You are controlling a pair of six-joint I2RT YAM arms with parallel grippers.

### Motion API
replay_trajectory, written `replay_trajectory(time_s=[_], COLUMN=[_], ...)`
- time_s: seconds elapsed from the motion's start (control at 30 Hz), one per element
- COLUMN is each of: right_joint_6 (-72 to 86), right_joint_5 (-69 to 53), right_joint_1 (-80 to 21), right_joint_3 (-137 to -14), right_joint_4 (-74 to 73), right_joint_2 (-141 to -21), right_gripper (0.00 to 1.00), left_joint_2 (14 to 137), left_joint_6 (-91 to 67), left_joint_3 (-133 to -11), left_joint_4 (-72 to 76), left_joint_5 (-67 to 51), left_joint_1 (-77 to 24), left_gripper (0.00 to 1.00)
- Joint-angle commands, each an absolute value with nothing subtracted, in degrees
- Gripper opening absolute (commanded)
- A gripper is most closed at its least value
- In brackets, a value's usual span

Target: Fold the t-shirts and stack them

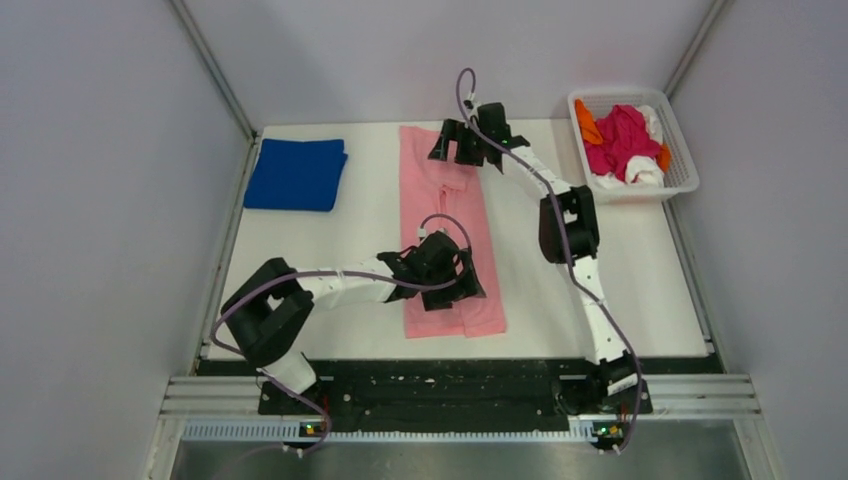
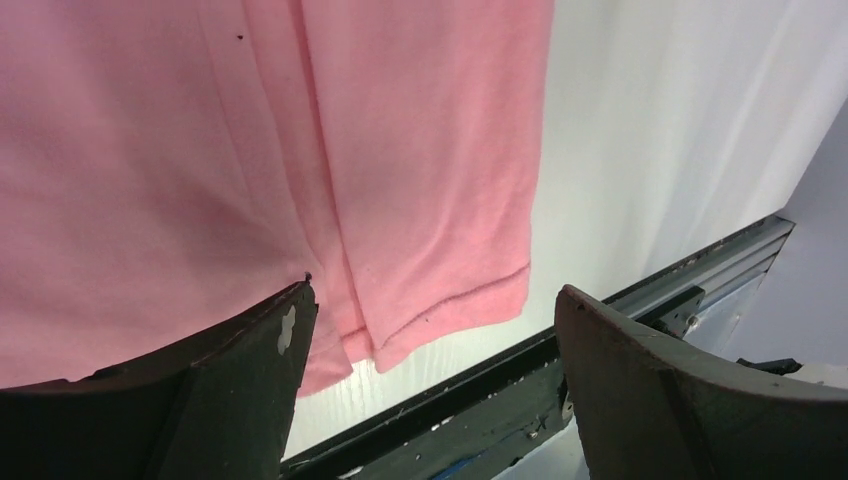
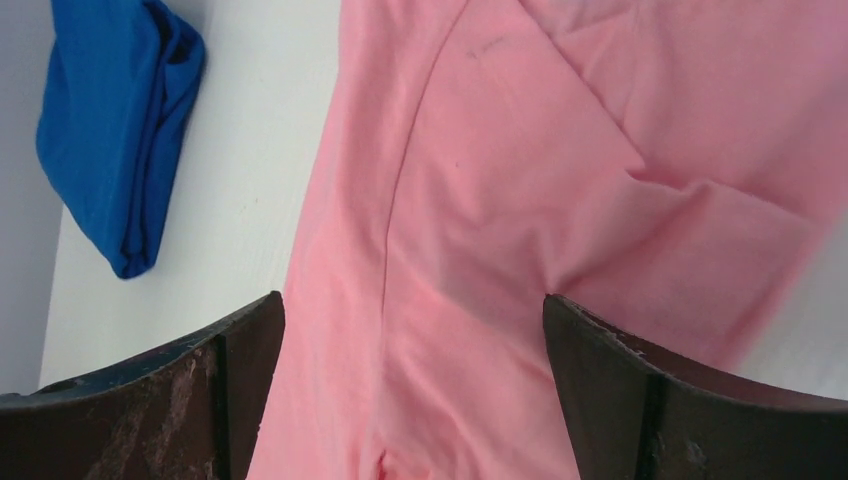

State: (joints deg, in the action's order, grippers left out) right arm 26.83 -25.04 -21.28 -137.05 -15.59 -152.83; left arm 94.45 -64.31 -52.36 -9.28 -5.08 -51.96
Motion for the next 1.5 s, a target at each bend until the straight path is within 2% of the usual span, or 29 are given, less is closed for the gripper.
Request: replay_trajectory(time_s=[0.0, 0.13, 0.33, 0.43, 0.57, 0.67, 0.8, 0.93, 1.07, 1.13, 1.27, 1.47], right_joint_6=[20.44, 18.40, 26.44, 31.52, 35.12, 36.43, 36.70, 37.13, 28.75, 27.45, 26.39, 28.17], right_joint_5=[-17.83, -10.14, -2.93, -1.33, -2.12, -4.01, -8.18, -7.40, 13.96, 20.69, 25.22, 26.15], right_joint_1=[-21.54, -21.54, -21.87, -22.45, -23.36, -25.35, -33.09, -47.32, -56.98, -59.86, -64.48, -65.04], right_joint_3=[-127.25, -109.94, -65.91, -48.70, -38.48, -33.75, -32.19, -36.11, -51.95, -59.46, -69.25, -71.52], right_joint_4=[-16.11, -16.02, -12.45, -10.44, -14.60, -17.44, -13.84, -2.88, -17.11, -22.87, -26.99, -29.13], right_joint_2=[-131.59, -115.89, -86.29, -72.29, -61.79, -55.87, -54.42, -62.45, -77.34, -86.13, -96.96, -103.33], right_gripper=[0.99, 0.99, 0.99, 0.99, 0.99, 0.98, 0.98, 0.99, 0.99, 0.99, 0.99, 0.99], left_joint_2=[86.36, 78.60, 64.83, 59.74, 57.42, 58.71, 58.82, 56.02, 51.82, 49.76, 46.38, 43.61], left_joint_6=[-57.33, -54.35, -54.71, -52.55, -52.34, -54.89, -57.84, -61.68, -67.47, -71.06, -72.50, -74.33], left_joint_3=[-55.26, -51.45, -42.72, -38.41, -33.80, -34.15, -34.75, -34.70, -35.20, -35.58, -35.72, -36.28], left_joint_4=[-13.66, -20.14, -34.05, -32.94, -24.67, -26.66, -29.91, -36.13, -49.05, -55.16, -58.72, -60.80], left_joint_5=[-0.86, 4.23, 14.15, 10.72, 4.20, 6.89, 11.47, 16.28, 25.39, 28.99, 31.61, 34.35], left_joint_1=[-52.21, -52.21, -52.03, -52.03, -52.04, -51.97, -51.79, -50.94, -48.78, -47.58, -45.98, -45.59], left_gripper=[0.93, 0.93, 0.93, 0.94, 0.94, 0.94, 0.94, 0.99, 0.99, 0.99, 0.99, 0.99])
